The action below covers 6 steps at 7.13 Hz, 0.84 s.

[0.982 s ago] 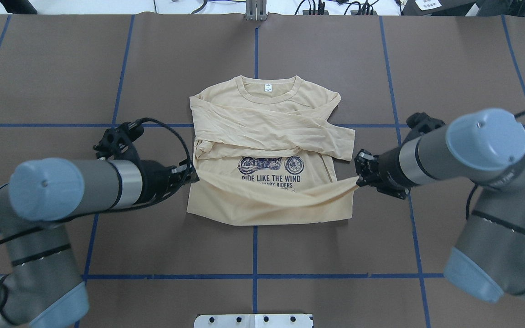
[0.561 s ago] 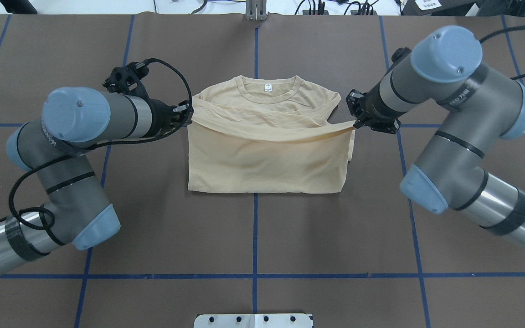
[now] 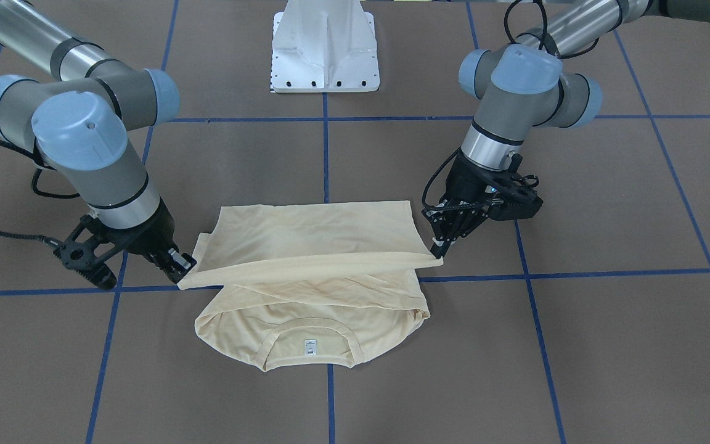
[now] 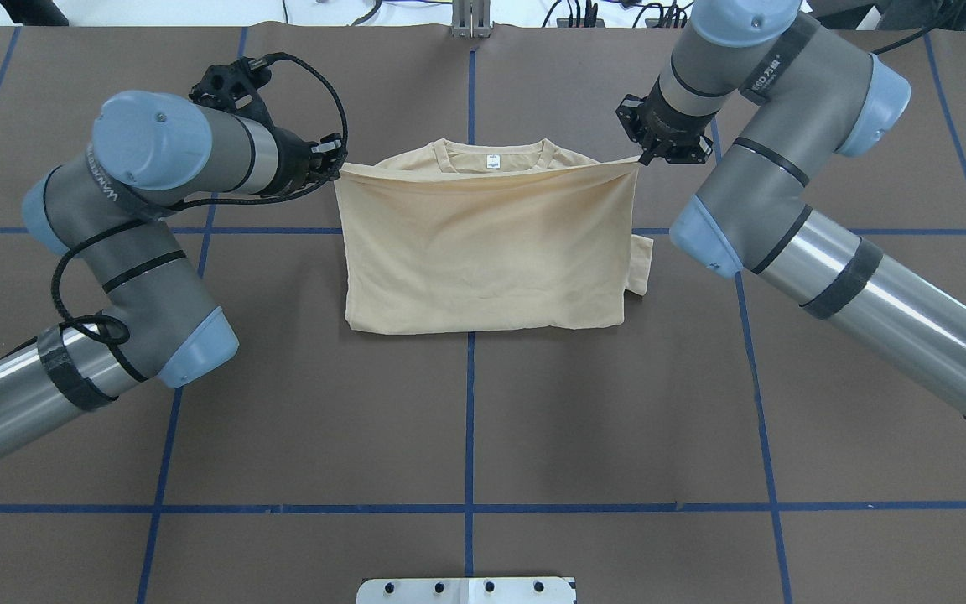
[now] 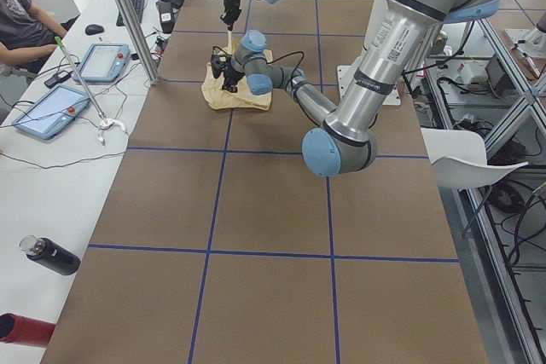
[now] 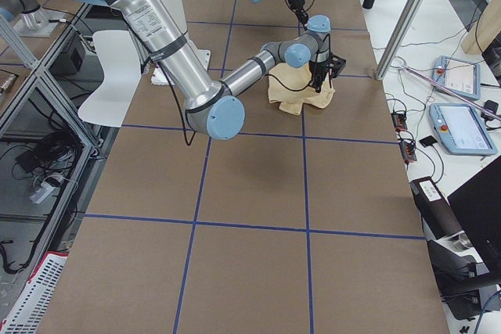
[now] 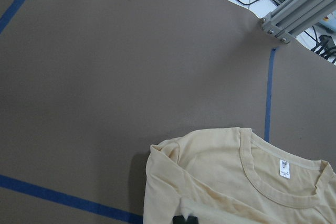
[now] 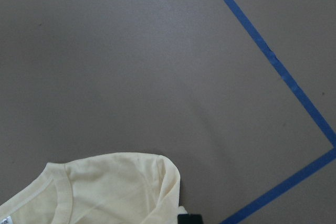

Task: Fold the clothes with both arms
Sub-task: 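Release the hem and raise both grippers away from the folded shirt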

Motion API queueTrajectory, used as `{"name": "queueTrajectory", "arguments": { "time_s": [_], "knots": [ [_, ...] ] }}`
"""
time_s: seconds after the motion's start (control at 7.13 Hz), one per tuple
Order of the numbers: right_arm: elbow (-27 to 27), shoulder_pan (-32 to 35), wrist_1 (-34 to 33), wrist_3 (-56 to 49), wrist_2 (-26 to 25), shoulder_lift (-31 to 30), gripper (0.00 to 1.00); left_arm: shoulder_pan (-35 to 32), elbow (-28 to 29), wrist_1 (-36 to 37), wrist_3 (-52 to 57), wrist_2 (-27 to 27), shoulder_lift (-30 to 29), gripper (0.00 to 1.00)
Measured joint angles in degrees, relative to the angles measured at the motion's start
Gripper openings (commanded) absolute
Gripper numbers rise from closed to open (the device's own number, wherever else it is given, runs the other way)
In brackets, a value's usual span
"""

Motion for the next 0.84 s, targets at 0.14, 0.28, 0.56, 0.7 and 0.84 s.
{"name": "queueTrajectory", "arguments": {
  "time_s": [0.14,0.28,0.56,0.7,0.84],
  "knots": [
    [-3.95,-0.21,0.08,-2.07,-0.17,2.07,0.00,-0.07,4.02,-2.19,0.07,0.08,-1.34,0.00],
    [-7.63,-0.56,0.90,-3.16,-0.25,3.84,0.00,-0.09,7.59,-5.14,0.11,0.19,-2.04,0.00],
    [-13.74,-1.10,5.09,-3.75,-0.30,5.86,0.00,-0.11,12.14,-9.17,0.12,0.38,-2.88,0.00],
    [-15.05,-1.29,6.49,-3.81,-0.37,6.15,0.17,-0.11,13.61,-10.39,0.11,0.43,-3.33,0.17],
    [-15.62,-1.45,7.08,-3.82,-0.43,6.46,0.51,-0.11,14.61,-11.18,0.10,0.46,-3.60,0.22]
  ]
}}
